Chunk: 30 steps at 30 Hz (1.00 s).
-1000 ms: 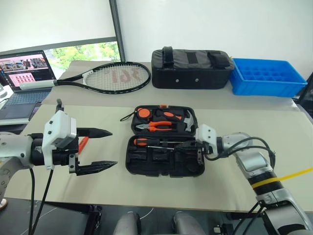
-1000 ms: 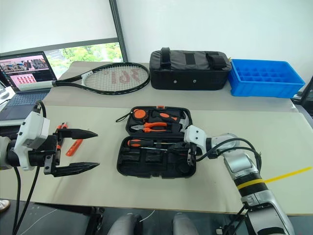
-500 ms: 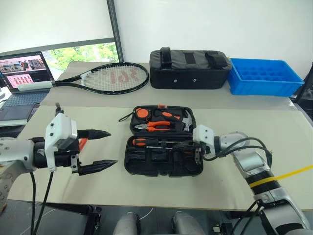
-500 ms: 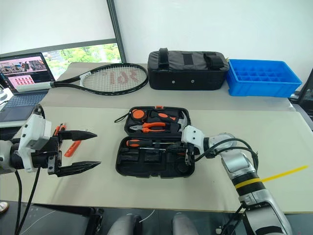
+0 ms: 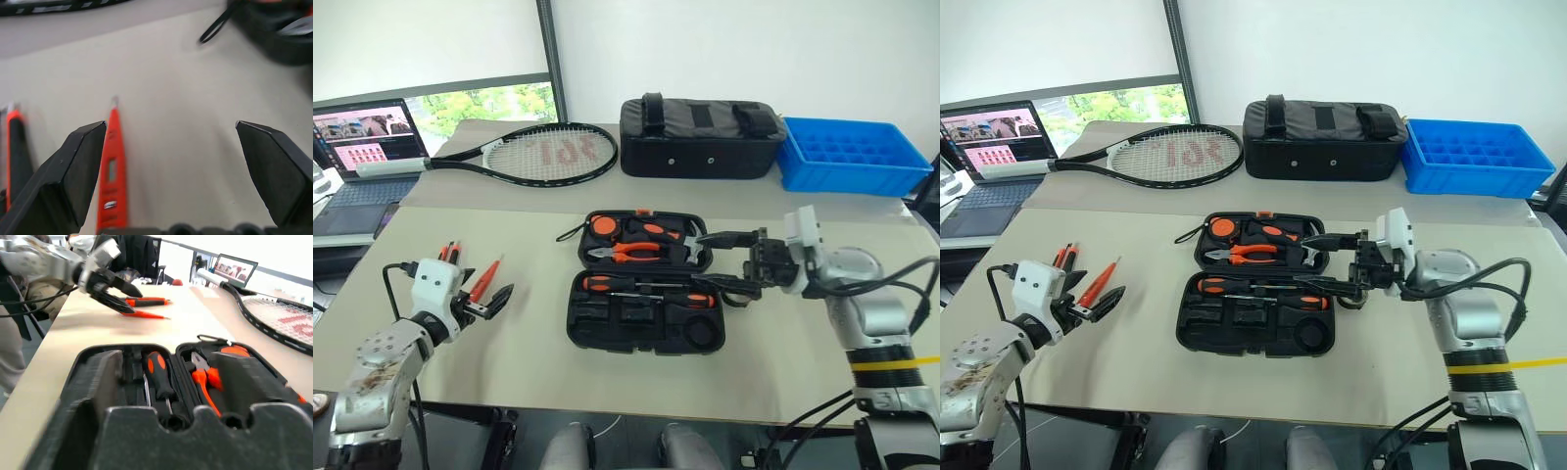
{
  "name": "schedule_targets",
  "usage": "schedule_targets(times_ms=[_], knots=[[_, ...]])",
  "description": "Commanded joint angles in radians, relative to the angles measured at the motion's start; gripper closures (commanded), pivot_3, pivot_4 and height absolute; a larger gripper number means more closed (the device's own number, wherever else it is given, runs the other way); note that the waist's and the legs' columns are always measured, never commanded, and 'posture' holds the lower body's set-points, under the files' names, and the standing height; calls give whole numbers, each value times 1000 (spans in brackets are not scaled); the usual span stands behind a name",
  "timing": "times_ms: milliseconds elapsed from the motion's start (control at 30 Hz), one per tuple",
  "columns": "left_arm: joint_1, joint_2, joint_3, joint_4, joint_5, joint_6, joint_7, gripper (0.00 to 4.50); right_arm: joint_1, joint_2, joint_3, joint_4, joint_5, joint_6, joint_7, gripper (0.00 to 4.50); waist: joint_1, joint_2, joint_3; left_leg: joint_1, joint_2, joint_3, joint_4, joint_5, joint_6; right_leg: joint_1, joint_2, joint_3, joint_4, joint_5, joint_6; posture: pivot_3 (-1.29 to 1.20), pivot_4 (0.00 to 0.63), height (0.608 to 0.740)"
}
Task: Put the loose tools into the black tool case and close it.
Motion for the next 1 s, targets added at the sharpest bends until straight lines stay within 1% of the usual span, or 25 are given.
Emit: schedule_targets(times_ms=[33, 167, 267, 400, 467, 500, 567, 600, 633, 667, 700, 767, 800, 833, 867, 933, 1000], knots=[[-41, 16, 10, 69, 33, -38, 21, 0, 15, -48, -53, -28, 34, 14, 44, 70, -4, 0, 0, 0, 0, 0, 0, 0, 0, 0, 0, 0, 0, 0, 0, 0, 150, 708], [-62, 27, -7, 127, 30, -27, -11, 0, 28, -89, -79, -7, 38, 11, 72, 70, -6, 0, 0, 0, 0, -1, 0, 0, 0, 0, 0, 1, 0, 0, 0, 0, 150, 708], [-79, 24, -34, 157, 15, 22, -38, 0, 39, -109, -111, 9, 40, -2, 87, 70, -5, 0, 0, 0, 0, -1, 0, 0, 0, 0, 0, 0, 0, 0, 0, 0, 150, 708], [-119, 12, -30, 210, 16, 69, -7, 0, 42, -109, -131, 19, 38, -27, 114, 70, -3, 1, 0, 0, 0, -1, 0, 0, 0, 0, 0, 0, 0, 0, 0, 0, 150, 708], [-133, -1, -19, 217, 0, 101, 6, 485, 38, -117, -143, 38, 38, -40, 137, 0, -3, 1, -1, 1, 0, -1, 0, 0, 0, 0, 0, 0, 1, 0, 0, 0, 150, 708], [-136, -4, -18, 217, -3, 111, 8, 621, 37, -121, -146, 46, 36, -43, 146, 0, -3, 1, -1, 1, 0, -1, 0, 0, 0, 0, 0, 0, 1, 0, 0, 0, 150, 708], [-137, -8, -17, 211, -14, 128, 4, 1400, 31, -128, -157, 62, 36, -44, 161, 0, -3, 2, -1, 1, -1, -1, 0, 0, 0, 1, 0, 0, 1, 0, 0, 0, 150, 708], [-136, -10, -17, 208, -18, 133, 4, 1618, 30, -130, -162, 69, 36, -45, 167, 0, -4, 2, -1, 1, 0, -1, 0, 0, 0, 0, 0, 0, 1, 0, 0, 0, 150, 708], [-134, -10, -17, 205, -19, 139, 5, 2088, 28, -132, -165, 78, 37, -49, 176, 0, -4, 2, -1, 1, 0, -1, 0, 0, 0, 0, 0, 0, 1, 0, 0, 0, 150, 708], [-133, -11, -16, 201, -22, 144, 8, 2241, 27, -133, -168, 89, 39, -56, 187, 0, -4, 3, -1, 1, 0, -1, 0, 0, 0, 1, 0, 0, 1, 0, 0, 0, 150, 708], [-133, -13, -12, 196, -27, 150, 12, 2717, 25, -133, -171, 97, 40, -61, 196, 0, -4, 3, -2, 1, 0, -1, 0, 0, 0, 1, 0, 0, 2, 0, 0, 0, 150, 708], [-138, -11, -8, 173, -37, 151, 11, 3338, 21, -131, -176, 110, 46, -66, 213, 0, -4, 3, -2, 1, -1, -1, 0, 0, 0, 1, 0, 0, 1, 0, 0, 0, 150, 708], [-143, -12, -3, 154, -48, 152, 8, 3803, 21, -130, -180, 114, 50, -64, 219, 0, -3, 3, -2, 1, -1, -1, 0, 0, 0, 1, 0, 0, 1, 0, 0, 0, 150, 708], [-153, -14, 0, 133, -56, 145, 6, 4019, 21, -130, -183, 117, 54, -63, 226, 0, -3, 3, -2, 1, -1, -1, 1, 0, 0, 1, 0, 0, 1, 0, 0, 0, 150, 708], [-160, -17, 3, 119, -62, 142, 5, 4013, 22, -131, -184, 119, 56, -62, 231, 0, -3, 3, -1, 0, -1, 0, 1, 0, 0, 1, 0, 0, 1, 0, 0, 0, 150, 708], [-179, -12, -18, 64, -73, 77, -49, 4013, 30, -136, -189, 121, 65, -60, 239, 0, -2, 2, -1, 0, -1, 0, 1, 0, 0, 1, 0, 0, 1, 0, 0, 0, 150, 708], [-205, -13, -46, -29, -140, 56, -141, 4013, 45, -141, -196, 122, 76, -64, 249, 0, 1, 1, -1, -1, -1, 0, 1, 0, 0, 1, 0, -1, 0, 0, 0, 0, 150, 708]])
